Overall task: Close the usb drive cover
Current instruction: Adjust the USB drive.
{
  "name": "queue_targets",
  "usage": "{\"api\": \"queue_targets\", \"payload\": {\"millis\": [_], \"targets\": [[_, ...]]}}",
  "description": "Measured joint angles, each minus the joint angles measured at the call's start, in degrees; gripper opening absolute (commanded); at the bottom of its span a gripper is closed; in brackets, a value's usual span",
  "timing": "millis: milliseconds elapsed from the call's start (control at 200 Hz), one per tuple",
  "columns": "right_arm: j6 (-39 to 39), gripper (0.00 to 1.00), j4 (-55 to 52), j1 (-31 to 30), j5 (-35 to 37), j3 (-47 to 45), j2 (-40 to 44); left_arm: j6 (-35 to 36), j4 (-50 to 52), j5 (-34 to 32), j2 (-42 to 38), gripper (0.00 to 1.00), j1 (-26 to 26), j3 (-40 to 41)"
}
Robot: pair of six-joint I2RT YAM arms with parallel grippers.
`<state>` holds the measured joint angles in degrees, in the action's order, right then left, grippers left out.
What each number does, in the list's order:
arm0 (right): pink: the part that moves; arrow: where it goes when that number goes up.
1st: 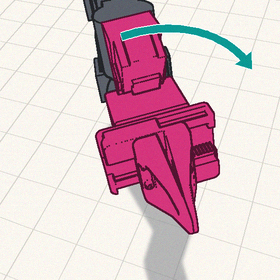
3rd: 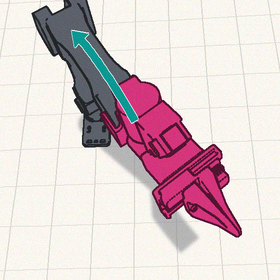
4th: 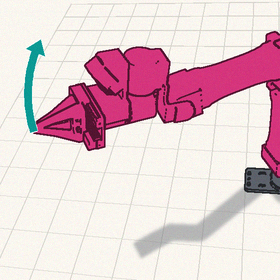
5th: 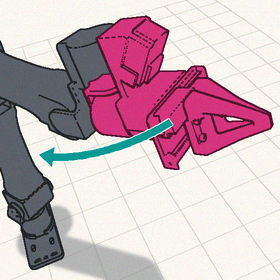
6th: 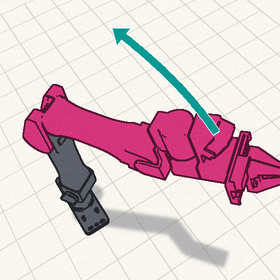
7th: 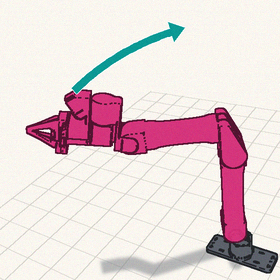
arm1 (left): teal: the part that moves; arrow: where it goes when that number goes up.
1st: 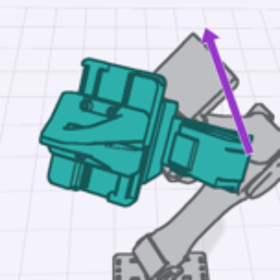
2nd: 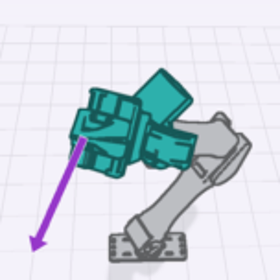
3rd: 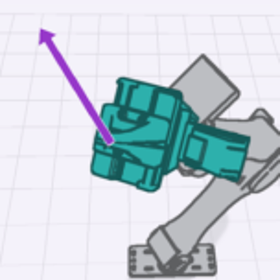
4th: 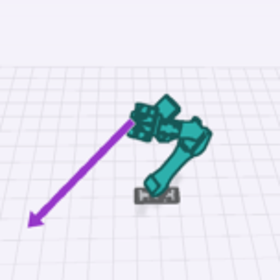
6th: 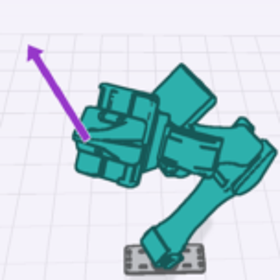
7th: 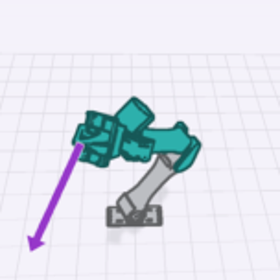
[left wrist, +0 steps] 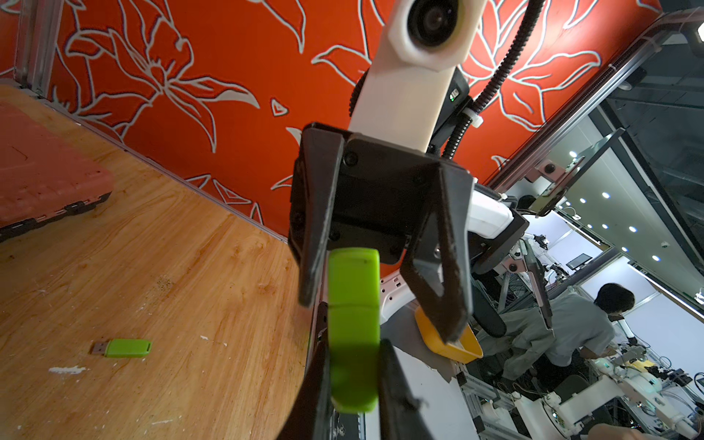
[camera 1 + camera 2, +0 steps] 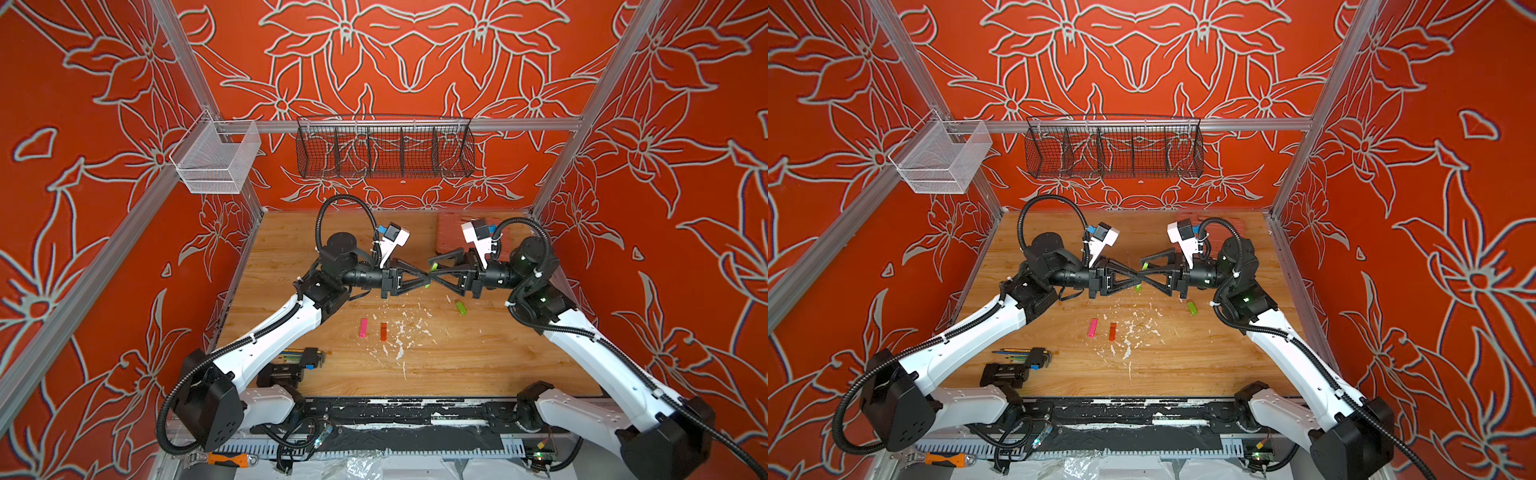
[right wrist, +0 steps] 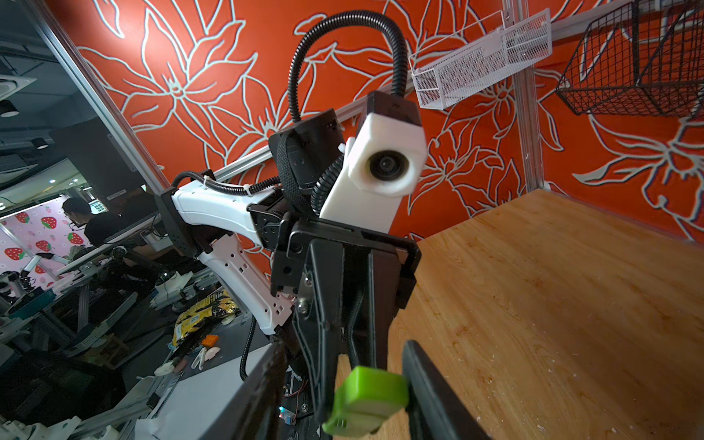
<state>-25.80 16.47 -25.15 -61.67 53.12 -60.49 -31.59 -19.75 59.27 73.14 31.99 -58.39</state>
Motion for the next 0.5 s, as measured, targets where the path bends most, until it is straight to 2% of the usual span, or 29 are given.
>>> {"api": "queue_targets", "payload": {"millis": [305, 405, 500], "targets": [[0.98, 0.42, -1.20, -0.09, 1.29, 0.17, -0.17, 0.02, -0.09, 0.04, 0.00, 0.17, 0.31, 0.00], [1.03, 0.35, -1.07, -0.09, 1.40, 0.17, -0.20, 0.02, -0.04, 0.04, 0.00, 0.17, 0.33, 0.00], [1.09, 0.23, -0.79, -0.09, 1.66, 0.22, -0.24, 0.07, 0.02, 0.02, 0.00, 0.17, 0.33, 0.00]]}}
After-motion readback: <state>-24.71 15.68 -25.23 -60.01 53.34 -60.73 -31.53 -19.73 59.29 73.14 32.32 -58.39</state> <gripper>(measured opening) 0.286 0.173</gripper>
